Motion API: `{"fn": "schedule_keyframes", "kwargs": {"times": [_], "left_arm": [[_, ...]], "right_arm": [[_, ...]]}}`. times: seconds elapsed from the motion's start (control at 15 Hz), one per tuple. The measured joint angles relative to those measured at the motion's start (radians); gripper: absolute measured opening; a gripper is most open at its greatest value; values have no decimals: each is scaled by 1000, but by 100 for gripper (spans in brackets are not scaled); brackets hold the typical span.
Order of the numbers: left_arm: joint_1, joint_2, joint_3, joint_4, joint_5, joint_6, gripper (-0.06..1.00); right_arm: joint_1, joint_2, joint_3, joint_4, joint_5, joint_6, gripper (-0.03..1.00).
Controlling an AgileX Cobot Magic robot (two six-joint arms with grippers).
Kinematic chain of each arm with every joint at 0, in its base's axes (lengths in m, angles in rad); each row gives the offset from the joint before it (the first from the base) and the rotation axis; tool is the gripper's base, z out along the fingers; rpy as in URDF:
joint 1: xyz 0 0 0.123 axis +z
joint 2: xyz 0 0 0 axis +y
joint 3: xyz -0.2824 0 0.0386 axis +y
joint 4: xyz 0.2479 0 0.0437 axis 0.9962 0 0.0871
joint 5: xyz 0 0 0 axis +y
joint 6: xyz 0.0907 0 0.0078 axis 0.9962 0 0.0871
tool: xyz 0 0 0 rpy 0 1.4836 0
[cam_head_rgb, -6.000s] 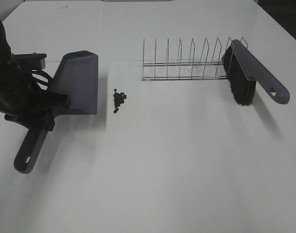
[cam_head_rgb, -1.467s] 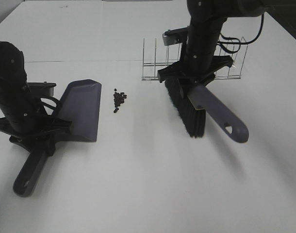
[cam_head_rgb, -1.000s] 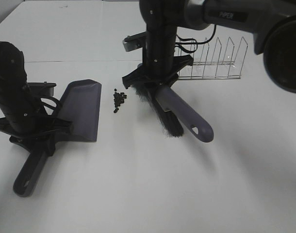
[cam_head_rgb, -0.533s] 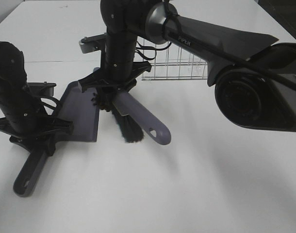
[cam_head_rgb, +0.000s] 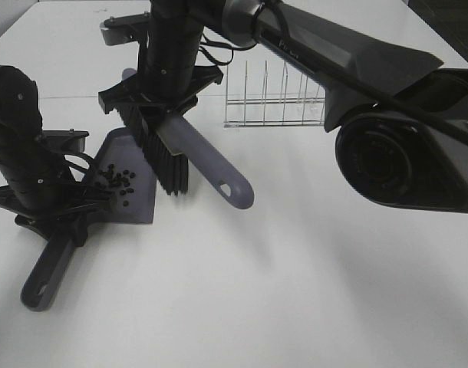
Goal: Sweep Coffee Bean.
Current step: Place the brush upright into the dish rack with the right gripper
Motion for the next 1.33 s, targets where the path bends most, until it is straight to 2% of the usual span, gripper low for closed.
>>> {"fn": "schedule_keyframes", "kwargs": {"times": [0.13, 0.27, 0.6, 1.13, 1.33], "left_arm": [[0, 0, 0, 0, 0, 0, 32], [0, 0, 0, 0, 0, 0, 32], [0, 0, 0, 0, 0, 0, 32], [0, 0, 0, 0, 0, 0, 32], [0, 0, 0, -1, 0, 0, 32]], "right_arm": [[-7, -53, 0, -68, 1, -1, 27], [-41, -118, 0, -90, 2, -18, 27], [-253, -311, 88, -115, 2, -34, 27], [-593, -529, 583, -118, -2, -53, 27], [-633, -529, 722, -118, -2, -53, 27]]}}
